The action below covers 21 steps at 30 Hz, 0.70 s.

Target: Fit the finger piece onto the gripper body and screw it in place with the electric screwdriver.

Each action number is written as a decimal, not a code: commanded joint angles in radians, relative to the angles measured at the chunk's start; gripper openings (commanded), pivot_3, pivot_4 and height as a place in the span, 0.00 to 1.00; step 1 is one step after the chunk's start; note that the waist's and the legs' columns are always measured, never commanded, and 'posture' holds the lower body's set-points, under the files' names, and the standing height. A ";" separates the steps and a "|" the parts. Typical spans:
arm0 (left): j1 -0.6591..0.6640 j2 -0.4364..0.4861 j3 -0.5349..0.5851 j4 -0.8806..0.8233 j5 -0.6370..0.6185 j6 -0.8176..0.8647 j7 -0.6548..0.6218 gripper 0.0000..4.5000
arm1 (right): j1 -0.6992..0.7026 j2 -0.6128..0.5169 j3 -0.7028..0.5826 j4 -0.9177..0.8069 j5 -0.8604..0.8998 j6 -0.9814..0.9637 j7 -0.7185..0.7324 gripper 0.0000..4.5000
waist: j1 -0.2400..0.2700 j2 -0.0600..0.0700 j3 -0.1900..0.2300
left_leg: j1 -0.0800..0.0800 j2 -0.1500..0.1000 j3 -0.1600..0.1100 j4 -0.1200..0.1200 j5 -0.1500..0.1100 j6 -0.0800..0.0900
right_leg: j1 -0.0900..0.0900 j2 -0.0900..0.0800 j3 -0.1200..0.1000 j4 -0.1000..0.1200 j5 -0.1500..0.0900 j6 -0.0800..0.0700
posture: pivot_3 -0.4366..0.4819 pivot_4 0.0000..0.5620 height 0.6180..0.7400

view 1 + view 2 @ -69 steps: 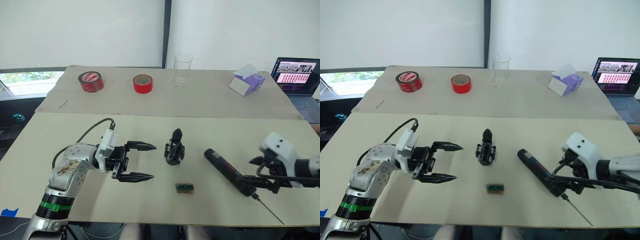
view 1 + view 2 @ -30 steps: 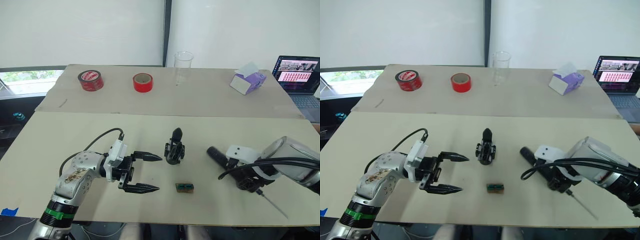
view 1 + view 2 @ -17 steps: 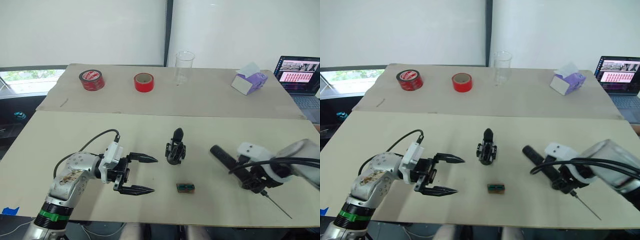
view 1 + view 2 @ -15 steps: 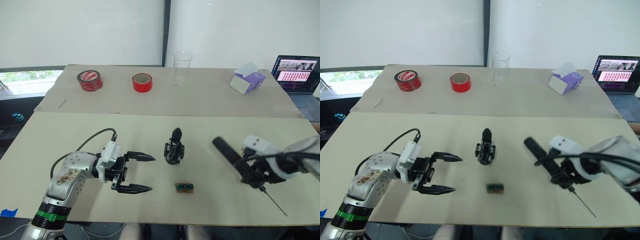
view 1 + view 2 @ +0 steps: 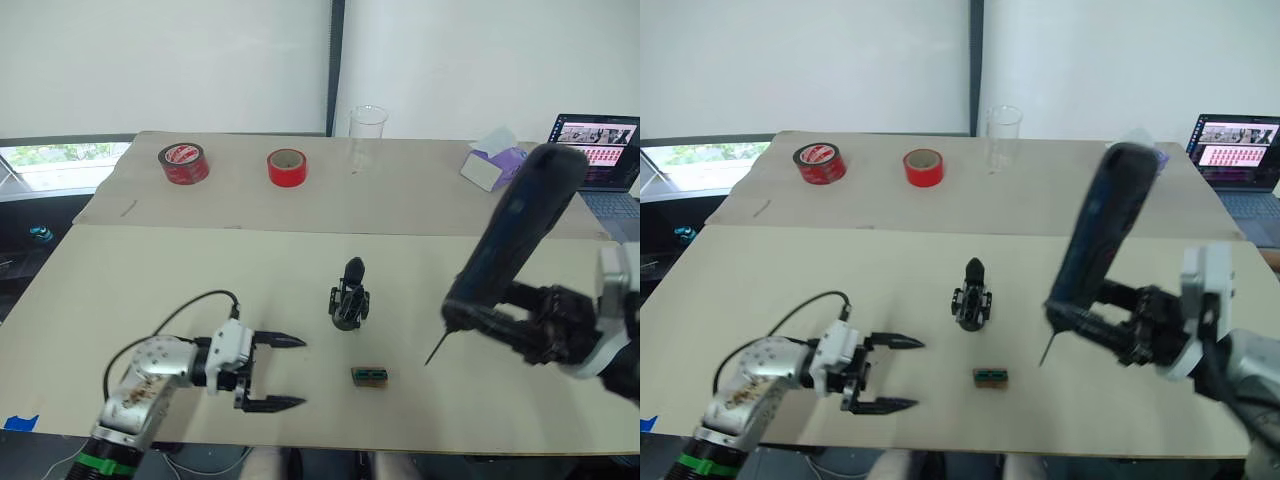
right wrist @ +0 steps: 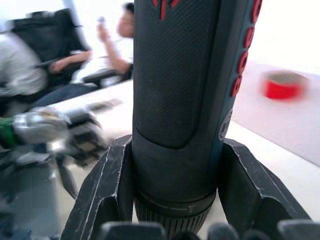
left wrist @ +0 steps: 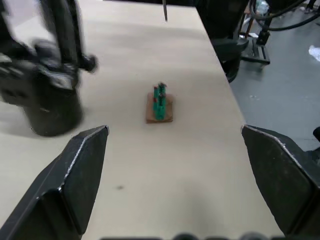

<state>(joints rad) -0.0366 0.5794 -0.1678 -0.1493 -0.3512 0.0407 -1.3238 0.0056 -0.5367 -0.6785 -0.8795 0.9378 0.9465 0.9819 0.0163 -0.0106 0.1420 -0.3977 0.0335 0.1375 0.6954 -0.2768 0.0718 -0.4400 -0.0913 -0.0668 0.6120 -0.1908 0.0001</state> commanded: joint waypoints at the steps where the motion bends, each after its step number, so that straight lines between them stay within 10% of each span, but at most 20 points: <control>1: -0.022 -0.034 -0.054 0.017 0.060 -0.016 0.058 1.00 | 0.063 0.029 0.069 -0.048 -0.052 -0.205 0.039 0.43 | 0.000 0.000 0.000 | 0.000 0.000 0.000 0.000 0.000 0.000 | 0.000 0.000 0.000 0.000 0.000 0.000 | 0.48 0.27 1.00; 21: -0.155 -0.182 -0.253 0.129 0.213 0.001 0.171 1.00 | 0.096 -0.034 0.366 0.143 -0.257 -0.660 0.119 0.43 | 0.009 0.000 0.000 | 0.001 -0.002 0.001 0.005 -0.002 0.005 | 0.003 -0.003 0.002 0.000 -0.001 -0.002 | 0.48 0.27 1.00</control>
<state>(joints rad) -0.1954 0.4099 -0.3895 -0.0236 -0.1483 0.0309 -1.1635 0.1008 -0.5621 -0.3076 -0.7147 0.6625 0.3306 1.1004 0.0249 -0.0107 0.1417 -0.3968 0.0315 0.1382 0.7004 -0.2793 0.0768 -0.4374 -0.0939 -0.0653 0.6117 -0.1915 -0.0022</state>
